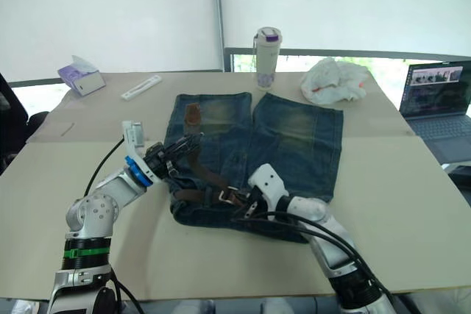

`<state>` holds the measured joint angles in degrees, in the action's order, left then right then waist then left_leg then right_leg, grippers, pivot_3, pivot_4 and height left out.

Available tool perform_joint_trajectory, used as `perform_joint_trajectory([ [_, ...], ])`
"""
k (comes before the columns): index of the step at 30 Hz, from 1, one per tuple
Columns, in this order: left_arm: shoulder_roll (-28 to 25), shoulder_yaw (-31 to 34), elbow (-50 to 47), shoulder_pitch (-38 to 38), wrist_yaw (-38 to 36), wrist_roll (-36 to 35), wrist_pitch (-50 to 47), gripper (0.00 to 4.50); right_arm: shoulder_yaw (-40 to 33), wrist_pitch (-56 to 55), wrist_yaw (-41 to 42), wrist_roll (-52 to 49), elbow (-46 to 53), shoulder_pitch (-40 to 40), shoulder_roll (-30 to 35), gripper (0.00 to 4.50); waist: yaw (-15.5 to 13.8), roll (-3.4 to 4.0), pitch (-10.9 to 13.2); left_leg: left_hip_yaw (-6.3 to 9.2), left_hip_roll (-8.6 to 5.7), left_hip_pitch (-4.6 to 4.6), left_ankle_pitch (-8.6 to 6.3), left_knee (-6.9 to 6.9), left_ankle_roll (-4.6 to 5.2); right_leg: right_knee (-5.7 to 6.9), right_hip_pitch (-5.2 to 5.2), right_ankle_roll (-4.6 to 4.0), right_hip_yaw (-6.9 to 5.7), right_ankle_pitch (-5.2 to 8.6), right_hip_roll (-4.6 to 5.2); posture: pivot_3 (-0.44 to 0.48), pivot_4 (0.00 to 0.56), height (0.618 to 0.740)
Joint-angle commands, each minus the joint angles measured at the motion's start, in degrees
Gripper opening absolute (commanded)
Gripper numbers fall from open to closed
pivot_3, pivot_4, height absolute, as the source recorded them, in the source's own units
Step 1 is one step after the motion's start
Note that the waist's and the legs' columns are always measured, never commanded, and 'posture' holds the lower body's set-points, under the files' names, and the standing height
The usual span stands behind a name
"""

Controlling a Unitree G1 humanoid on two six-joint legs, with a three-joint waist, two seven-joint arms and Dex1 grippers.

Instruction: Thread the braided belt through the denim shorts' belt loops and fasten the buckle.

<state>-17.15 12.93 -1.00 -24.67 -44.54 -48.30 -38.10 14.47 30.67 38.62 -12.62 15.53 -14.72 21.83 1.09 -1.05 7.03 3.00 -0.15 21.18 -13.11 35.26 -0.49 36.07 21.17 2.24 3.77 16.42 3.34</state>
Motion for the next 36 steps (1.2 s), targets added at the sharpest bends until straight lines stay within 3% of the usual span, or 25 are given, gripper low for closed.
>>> perform_joint_trajectory([
  [1, -0.8, 0.6, 0.1, -0.7, -0.7, 0.2, 1.5, 0.0, -2.5, 0.8, 0.8, -2.2, 3.0, 0.5, 1.2, 0.03, -0.1, 0.0, 0.0, 0.0, 0.0, 0.0, 0.0, 0.0, 0.0, 0.0, 0.0, 0.0, 0.0, 0.0, 0.02, 0.0, 0.15, 0.74],
  [10, -1.4, 0.2, 0.6, -0.4, -1.5, 0.5, 1.8, 0.0, -2.4, 0.9, 1.7, -2.0, 2.8, 1.4, 4.0, 0.03, 0.2, -0.01, 0.0, -0.01, 0.0, 0.0, 0.0, 0.0, 0.0, -0.01, 0.0, 0.0, 0.0, 0.0, -0.01, 0.0, 0.15, 0.74],
  [30, -1.4, 2.2, -0.9, -1.6, 0.6, -1.8, 0.4, 0.0, 2.7, -1.5, 0.9, 1.3, -3.5, -3.4, -1.2, 0.03, 0.2, -0.01, 0.0, 0.01, 0.01, 0.0, 0.0, 0.0, 0.0, 0.01, 0.01, -0.01, 0.0, 0.0, 0.01, 0.0, 0.15, 0.74],
  [36, -5.2, 4.3, -1.4, -1.0, 0.1, -3.6, -0.6, 0.0, 3.4, -2.7, 1.0, 2.8, -6.3, -4.3, -1.7, 0.03, 0.6, -0.01, 0.0, 0.01, 0.03, -0.02, 0.0, -0.01, 0.0, 0.04, 0.02, -0.01, 0.0, -0.01, -0.02, 0.0, 0.15, 0.74],
])
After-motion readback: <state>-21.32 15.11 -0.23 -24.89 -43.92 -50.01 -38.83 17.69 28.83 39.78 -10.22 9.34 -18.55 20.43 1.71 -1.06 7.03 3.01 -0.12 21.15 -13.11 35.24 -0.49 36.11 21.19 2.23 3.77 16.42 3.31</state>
